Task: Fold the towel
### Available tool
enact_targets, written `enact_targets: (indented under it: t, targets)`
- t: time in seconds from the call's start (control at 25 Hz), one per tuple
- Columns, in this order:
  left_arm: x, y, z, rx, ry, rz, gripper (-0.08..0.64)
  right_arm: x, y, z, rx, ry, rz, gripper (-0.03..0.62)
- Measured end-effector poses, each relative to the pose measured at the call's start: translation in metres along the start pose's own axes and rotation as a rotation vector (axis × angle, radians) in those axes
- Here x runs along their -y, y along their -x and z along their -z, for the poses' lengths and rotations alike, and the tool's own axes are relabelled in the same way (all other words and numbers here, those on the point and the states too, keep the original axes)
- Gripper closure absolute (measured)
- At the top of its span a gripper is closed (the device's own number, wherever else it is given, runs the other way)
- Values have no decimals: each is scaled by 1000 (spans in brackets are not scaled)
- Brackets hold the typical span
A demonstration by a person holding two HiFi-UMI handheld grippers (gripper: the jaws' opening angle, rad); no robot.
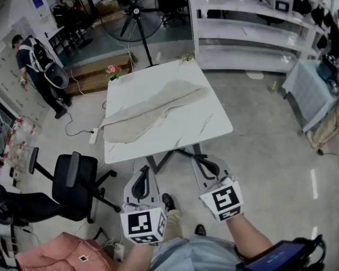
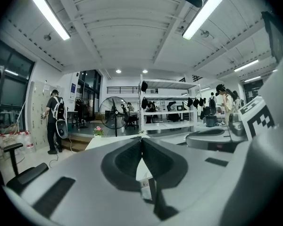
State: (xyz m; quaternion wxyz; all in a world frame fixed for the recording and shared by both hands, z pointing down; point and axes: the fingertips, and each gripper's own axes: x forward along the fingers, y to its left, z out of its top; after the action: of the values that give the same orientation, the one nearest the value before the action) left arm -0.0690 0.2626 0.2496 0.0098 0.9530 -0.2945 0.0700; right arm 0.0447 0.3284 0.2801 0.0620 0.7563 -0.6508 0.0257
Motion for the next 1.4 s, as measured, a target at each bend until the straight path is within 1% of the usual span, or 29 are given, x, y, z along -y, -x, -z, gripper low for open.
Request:
enact_targets:
  t: [0.24,0.44,0.68,0.84,1.04,1.28,1.4]
  targets:
    - [-49,-61,19,-32,34,-6,551,10,-71,12,-35,3,-11,575]
    - [-107,-125,33,-76,22,5,551,25,-151,16,-66,13,11,575]
    - [-167,-192,25,-103,24,21,551,59,-230,-4,-80,33,64,575]
    - [-198,-222,15,-88,19,36,551,72,-271,-24,-65,61,98,575]
    - [-221,-245,8,-71,10,39,551,83,-298,-46,-32,88,131,575]
    - [-227,-272,-6,-45,13,57,549,105,-315,-62,-12,116,147,574]
    - [-229,-287,6,-88,6,67,549,123,-330,-60,-23,128,132,574]
